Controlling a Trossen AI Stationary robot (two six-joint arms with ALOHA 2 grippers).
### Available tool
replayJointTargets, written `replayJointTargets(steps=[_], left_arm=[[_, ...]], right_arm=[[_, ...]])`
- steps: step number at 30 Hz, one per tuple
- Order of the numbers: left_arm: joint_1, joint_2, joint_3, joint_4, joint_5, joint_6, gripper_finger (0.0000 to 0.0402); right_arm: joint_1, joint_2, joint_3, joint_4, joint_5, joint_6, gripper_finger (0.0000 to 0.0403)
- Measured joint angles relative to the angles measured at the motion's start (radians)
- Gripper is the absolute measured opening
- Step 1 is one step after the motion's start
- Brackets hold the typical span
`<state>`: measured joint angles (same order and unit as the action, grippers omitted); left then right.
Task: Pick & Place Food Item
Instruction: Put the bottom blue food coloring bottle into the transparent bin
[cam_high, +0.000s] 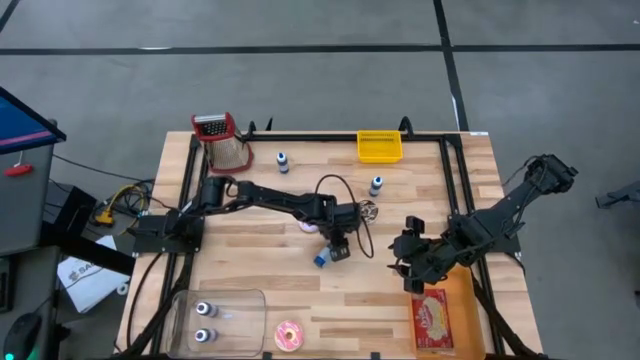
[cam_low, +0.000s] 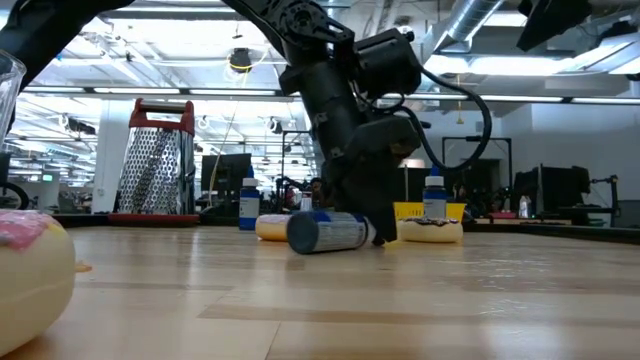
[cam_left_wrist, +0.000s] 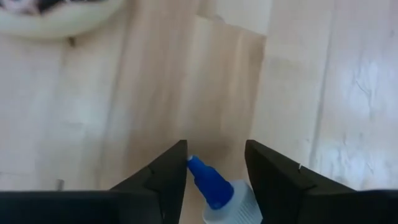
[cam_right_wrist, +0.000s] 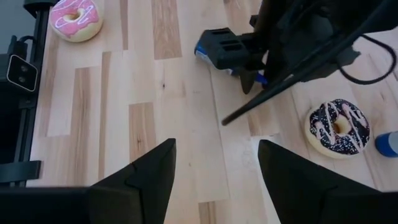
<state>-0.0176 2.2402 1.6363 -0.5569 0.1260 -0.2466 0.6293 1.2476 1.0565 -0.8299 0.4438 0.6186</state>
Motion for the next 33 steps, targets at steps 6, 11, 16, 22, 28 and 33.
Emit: replayJointTargets(steps=[6,11,16,22,28,33], left_arm=[[-0.030,-0.031,-0.006,-0.101,0.073,-0.020,0.0143],[-0.055,-0.074,-0.005,-0.179,0.064,-0.022,0.0152],[-0.085,-0.089,-0.030,-0.179,0.039,-0.007,0.0161],[-0.110,-0.089,-0.090,-0.132,0.029,-0.050,0.0163],[-0.118,-0.095,-0.124,-0.095,0.022,-0.095,0.0163],[-0.120,-0.095,-0.127,-0.085,0.016,-0.105,0.0140]], right_arm=[[0.008,0.000,0.000,-0.004,0.001,0.027,0.0221],[0.015,0.000,0.000,-0.004,0.002,0.037,0.0221],[0.015,0.000,0.000,-0.003,0.003,0.045,0.0221],[0.019,0.000,0.000,-0.002,0.004,0.048,0.0221],[0.019,0.000,0.000,-0.001,0.007,0.048,0.0221],[0.019,0.000,0.000,0.000,0.007,0.048,0.0221]])
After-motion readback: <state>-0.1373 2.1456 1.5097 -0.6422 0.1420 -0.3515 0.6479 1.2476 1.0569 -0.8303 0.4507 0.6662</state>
